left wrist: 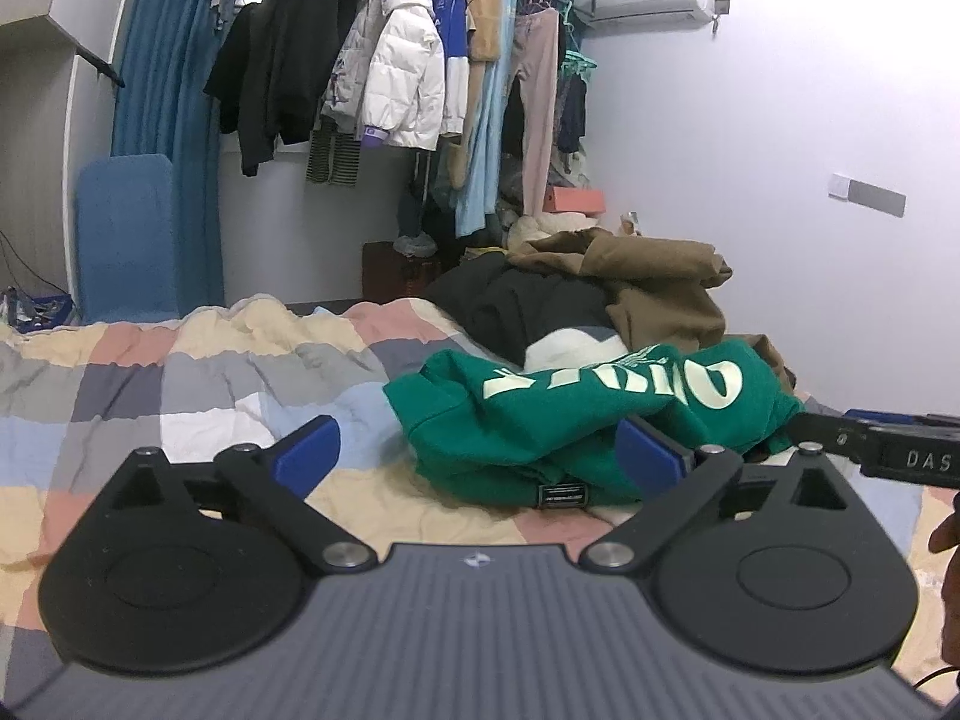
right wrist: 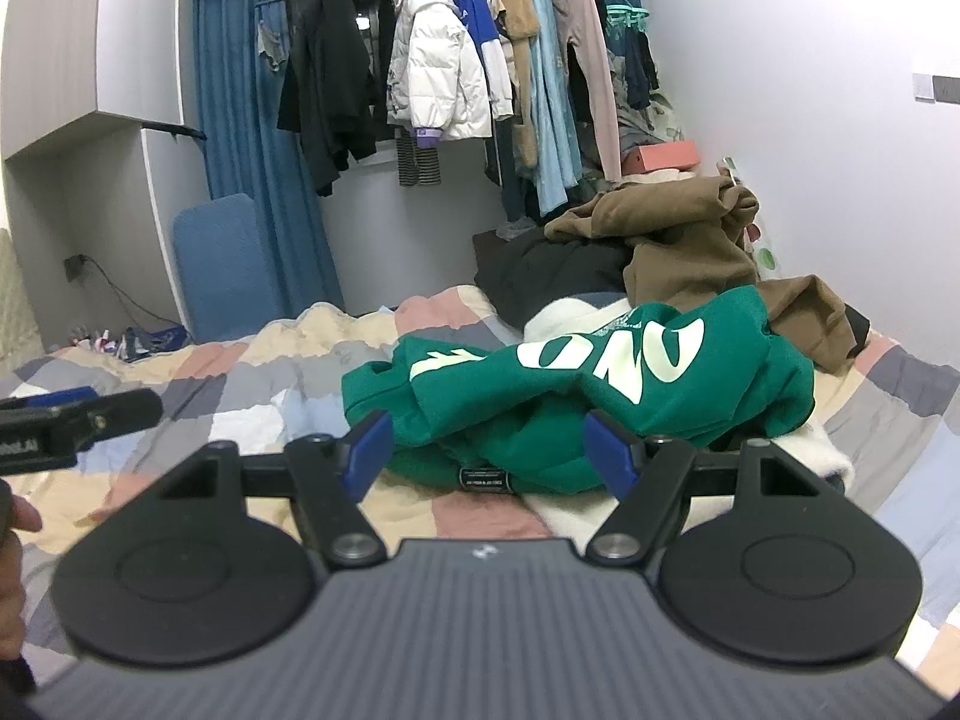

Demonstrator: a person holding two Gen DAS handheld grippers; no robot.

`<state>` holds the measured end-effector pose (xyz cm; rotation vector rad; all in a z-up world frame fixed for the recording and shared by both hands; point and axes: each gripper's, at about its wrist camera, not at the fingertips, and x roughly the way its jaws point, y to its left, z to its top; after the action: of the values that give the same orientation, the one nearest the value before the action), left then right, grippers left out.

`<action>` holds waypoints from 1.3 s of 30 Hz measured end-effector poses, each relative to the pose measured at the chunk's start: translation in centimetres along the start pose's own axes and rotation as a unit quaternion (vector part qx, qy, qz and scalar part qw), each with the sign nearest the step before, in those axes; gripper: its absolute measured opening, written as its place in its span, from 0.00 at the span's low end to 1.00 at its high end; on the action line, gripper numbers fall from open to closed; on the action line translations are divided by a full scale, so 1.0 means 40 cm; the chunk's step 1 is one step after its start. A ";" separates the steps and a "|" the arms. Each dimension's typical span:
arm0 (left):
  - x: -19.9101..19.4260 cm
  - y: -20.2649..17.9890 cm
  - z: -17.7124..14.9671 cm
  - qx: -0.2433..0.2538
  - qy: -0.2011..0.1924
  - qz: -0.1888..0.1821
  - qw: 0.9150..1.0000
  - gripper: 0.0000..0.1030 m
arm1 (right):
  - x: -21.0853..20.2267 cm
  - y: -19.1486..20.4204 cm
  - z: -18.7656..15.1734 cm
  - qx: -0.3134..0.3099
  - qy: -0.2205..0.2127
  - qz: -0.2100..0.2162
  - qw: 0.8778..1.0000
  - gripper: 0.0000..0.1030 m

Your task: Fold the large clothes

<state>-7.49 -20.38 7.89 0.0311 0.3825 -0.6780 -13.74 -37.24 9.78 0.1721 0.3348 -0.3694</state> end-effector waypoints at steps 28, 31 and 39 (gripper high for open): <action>-0.022 -0.040 0.001 0.018 -0.003 0.023 1.000 1.00 | -0.001 0.003 0.011 -0.011 0.004 -0.019 1.000 1.00; -0.020 -0.035 0.001 0.011 0.001 0.025 1.000 1.00 | -0.001 0.007 0.010 -0.013 0.005 -0.020 1.000 1.00; -0.018 -0.027 -0.001 0.010 -0.001 0.024 1.000 1.00 | 0.007 0.001 0.001 -0.009 0.008 -0.021 1.000 1.00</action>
<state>-8.68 -20.78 8.22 0.0578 0.3722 -0.6334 -13.45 -37.29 9.74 0.1497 0.3581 -0.4069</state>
